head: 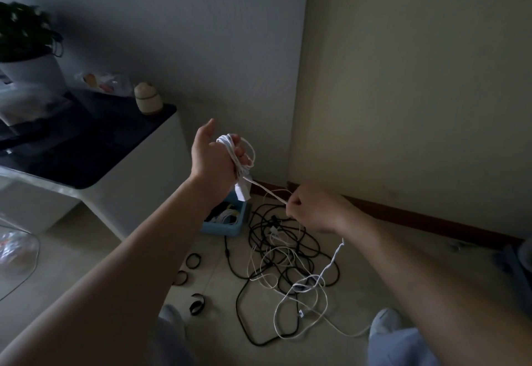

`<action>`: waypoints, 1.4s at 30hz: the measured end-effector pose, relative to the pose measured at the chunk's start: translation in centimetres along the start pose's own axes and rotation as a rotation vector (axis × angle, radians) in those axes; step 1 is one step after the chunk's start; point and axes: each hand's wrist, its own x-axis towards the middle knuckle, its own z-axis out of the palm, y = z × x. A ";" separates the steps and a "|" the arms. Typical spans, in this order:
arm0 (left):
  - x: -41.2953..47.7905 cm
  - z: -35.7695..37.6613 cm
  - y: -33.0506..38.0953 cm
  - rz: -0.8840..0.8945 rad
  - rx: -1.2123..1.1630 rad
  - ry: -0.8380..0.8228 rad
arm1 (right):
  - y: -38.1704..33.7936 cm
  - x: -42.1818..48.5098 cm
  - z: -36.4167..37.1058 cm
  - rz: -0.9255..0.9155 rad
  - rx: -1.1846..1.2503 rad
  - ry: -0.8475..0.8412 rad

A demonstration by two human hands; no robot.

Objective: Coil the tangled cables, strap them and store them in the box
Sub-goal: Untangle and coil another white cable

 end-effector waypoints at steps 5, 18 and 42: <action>-0.9 1.6 -2.2 0.334 0.613 -0.132 | -1.6 -0.4 -0.8 -0.214 0.124 0.180; -2.6 1.7 -5.8 0.177 0.941 -0.506 | 0.9 0.0 -3.2 -0.196 0.639 0.611; -3.5 2.4 -4.0 -0.221 0.049 -0.423 | -0.1 -0.3 0.1 -0.185 1.016 -0.004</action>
